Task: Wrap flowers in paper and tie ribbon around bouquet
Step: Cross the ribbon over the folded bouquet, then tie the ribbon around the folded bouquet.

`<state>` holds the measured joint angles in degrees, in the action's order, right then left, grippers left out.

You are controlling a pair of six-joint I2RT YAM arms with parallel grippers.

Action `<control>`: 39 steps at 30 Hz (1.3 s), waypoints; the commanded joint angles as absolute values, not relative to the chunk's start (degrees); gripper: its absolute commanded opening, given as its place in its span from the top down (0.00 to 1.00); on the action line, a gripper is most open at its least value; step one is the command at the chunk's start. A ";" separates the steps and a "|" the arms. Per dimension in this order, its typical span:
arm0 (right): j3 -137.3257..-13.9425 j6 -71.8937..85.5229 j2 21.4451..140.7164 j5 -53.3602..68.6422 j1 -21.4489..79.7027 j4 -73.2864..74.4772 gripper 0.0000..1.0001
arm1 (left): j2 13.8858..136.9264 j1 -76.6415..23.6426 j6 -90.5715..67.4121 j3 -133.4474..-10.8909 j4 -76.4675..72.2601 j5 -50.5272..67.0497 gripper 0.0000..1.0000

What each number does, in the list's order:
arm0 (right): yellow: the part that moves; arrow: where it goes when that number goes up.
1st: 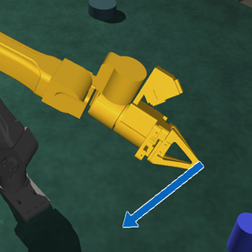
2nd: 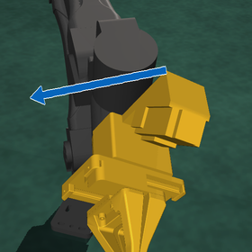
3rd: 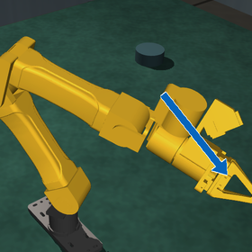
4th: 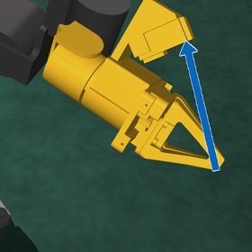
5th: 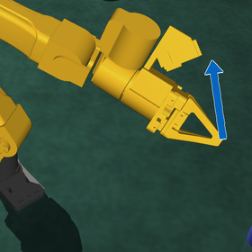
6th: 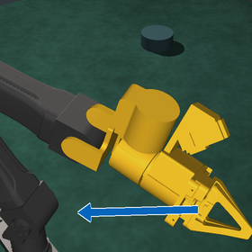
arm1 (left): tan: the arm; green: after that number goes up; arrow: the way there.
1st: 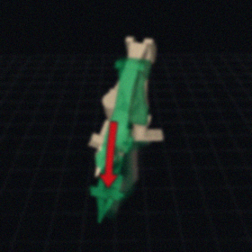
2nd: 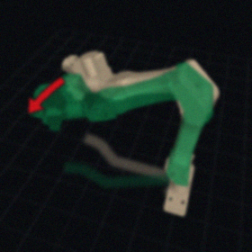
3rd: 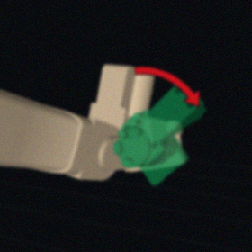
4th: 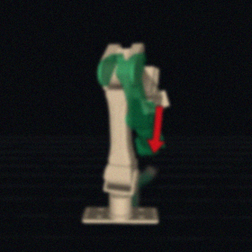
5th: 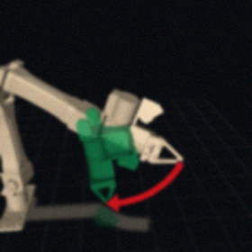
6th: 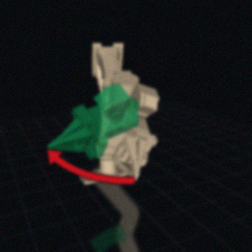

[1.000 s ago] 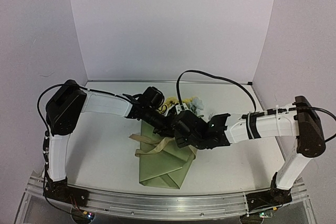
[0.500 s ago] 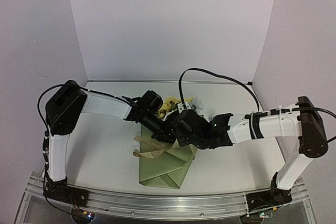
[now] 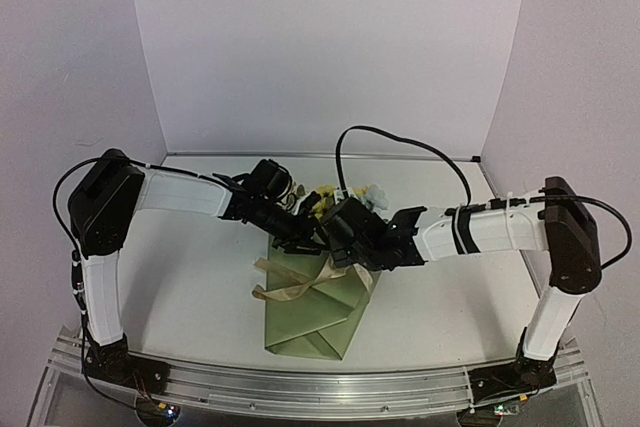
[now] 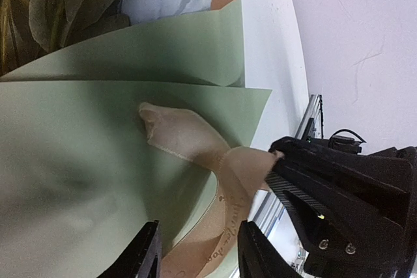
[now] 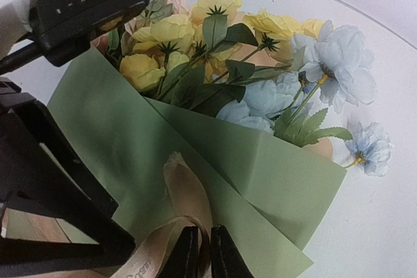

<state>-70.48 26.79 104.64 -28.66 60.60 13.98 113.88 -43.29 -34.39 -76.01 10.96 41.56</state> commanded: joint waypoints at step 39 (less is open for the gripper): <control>-68.04 69.10 96.12 -8.92 60.06 32.70 0.57 | 89.94 -42.88 -47.40 -58.49 13.25 10.26 0.55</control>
<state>-67.81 61.63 94.76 -9.21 59.73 31.16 96.24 -43.74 -42.26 -62.64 12.58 19.05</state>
